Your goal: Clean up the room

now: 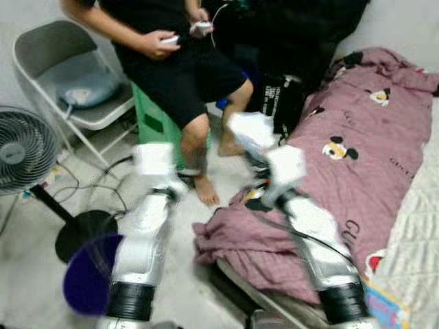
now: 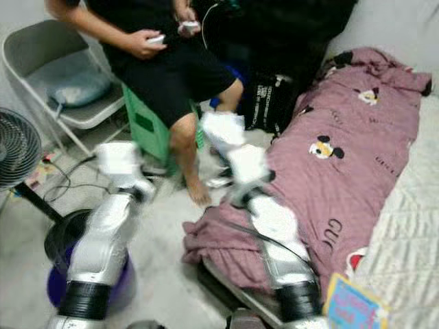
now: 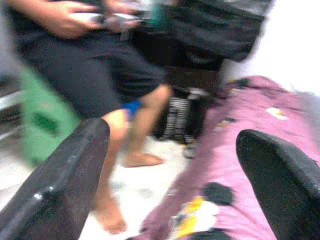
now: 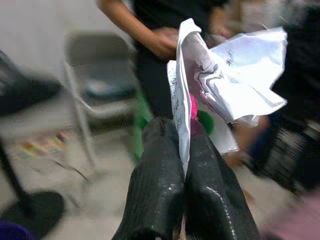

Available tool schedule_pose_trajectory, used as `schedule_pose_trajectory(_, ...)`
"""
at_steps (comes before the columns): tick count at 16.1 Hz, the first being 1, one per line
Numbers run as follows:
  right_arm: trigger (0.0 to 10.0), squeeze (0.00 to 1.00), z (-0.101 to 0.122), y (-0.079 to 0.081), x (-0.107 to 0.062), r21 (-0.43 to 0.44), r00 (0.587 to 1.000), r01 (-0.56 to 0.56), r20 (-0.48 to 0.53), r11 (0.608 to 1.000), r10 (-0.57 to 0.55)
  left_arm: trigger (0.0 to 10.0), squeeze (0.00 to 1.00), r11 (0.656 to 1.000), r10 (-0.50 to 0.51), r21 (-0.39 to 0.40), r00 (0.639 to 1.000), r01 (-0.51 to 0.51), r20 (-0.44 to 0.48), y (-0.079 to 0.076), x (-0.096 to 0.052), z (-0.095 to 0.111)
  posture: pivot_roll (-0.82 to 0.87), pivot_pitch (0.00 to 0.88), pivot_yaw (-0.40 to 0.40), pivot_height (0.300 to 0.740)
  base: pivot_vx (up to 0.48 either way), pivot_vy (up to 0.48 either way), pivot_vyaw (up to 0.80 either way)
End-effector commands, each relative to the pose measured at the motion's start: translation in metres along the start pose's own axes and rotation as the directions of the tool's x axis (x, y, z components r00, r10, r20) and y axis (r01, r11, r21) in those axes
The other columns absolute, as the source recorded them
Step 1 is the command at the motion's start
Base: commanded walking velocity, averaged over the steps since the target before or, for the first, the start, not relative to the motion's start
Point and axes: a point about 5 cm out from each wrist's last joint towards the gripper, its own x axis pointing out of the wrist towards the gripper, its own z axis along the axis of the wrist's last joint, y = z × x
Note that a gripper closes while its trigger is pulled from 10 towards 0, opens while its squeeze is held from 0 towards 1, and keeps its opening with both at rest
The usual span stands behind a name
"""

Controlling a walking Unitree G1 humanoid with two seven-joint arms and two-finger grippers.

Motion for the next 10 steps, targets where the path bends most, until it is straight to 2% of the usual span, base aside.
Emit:
schedule_pose_trajectory(1, 10.0, 0.00, 0.0093, 0.0169, 0.0079, -0.011, 0.997, -0.059, 0.041, 0.998, 0.059, 10.0, 0.00, 0.998, 0.062, -0.012, 0.998, -0.062, -0.018, 0.0124, -0.0050, -0.0049, -0.04, 0.000, -0.009, 0.740, 0.000, 0.000, 0.80)
schedule_pose_trajectory(10, 10.0, 0.00, 0.0091, 0.0187, 0.0084, 0.002, 0.996, -0.082, 0.044, 0.997, 0.082, 10.0, 0.00, 0.998, 0.069, -0.003, 0.997, -0.069, -0.020, 0.0126, -0.0046, -0.0048, -0.04, 0.000, -0.012, 0.740, 0.000, 0.000, 0.80)
